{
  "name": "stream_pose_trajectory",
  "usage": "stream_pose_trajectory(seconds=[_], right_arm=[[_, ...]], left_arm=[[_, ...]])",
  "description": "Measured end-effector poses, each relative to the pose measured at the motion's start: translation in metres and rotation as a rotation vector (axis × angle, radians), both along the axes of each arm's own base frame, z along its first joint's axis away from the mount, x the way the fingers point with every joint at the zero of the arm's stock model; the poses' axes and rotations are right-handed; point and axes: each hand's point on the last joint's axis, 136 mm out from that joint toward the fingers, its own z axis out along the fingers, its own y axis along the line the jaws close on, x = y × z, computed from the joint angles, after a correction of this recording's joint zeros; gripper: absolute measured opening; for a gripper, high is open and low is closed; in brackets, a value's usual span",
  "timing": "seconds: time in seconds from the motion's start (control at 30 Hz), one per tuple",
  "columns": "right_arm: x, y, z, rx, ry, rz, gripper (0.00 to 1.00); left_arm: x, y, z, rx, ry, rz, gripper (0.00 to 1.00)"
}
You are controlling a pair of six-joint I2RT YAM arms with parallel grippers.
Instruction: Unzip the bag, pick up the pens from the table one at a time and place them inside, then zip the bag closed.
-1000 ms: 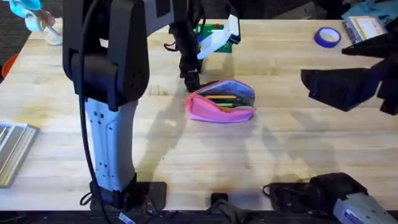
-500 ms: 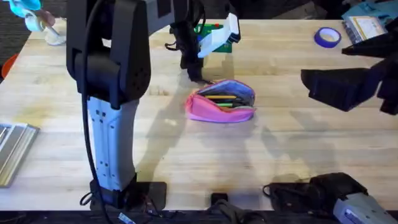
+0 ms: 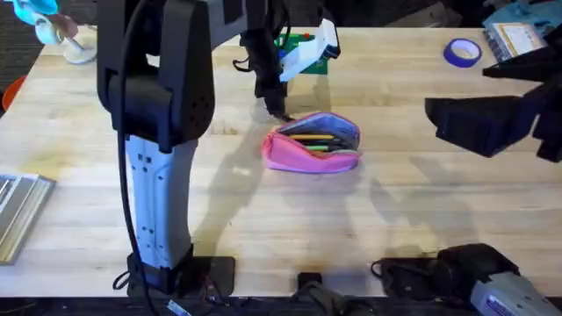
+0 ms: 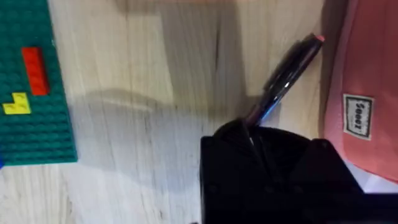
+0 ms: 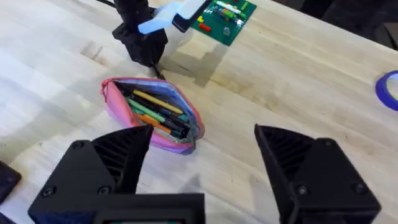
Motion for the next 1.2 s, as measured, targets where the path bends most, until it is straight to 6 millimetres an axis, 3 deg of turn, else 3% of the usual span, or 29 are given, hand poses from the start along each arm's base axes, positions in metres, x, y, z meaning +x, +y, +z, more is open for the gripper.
stream_pose_trajectory(seconds=[0.1, 0.33, 0.5, 0.7, 1.07, 1.2], right_arm=[[0.0, 0.0, 0.0, 0.0, -0.002, 0.0, 0.998], [0.004, 0.0, 0.006, 0.004, -0.028, 0.0, 0.998], [0.008, 0.001, 0.013, 0.008, -0.063, 0.0, 0.998], [0.012, 0.002, 0.019, 0.012, -0.094, 0.0, 0.998], [0.012, 0.002, 0.019, 0.012, -0.095, 0.0, 0.998], [0.012, 0.002, 0.019, 0.012, -0.095, 0.0, 0.998]], left_arm=[[-0.003, 0.002, 0.002, 0.018, 0.031, 0.003, 0.043], [0.012, -0.006, 0.055, -0.005, -0.01, 0.025, 0.043], [0.001, -0.01, 0.076, 0.004, 0.017, 0.033, 0.043], [-0.015, -0.025, 0.088, 0.016, 0.041, 0.009, 0.043], [-0.051, -0.064, 0.089, 0.09, 0.061, -0.057, 0.041], [-0.056, -0.066, 0.104, 0.078, 0.031, -0.069, 0.041]])
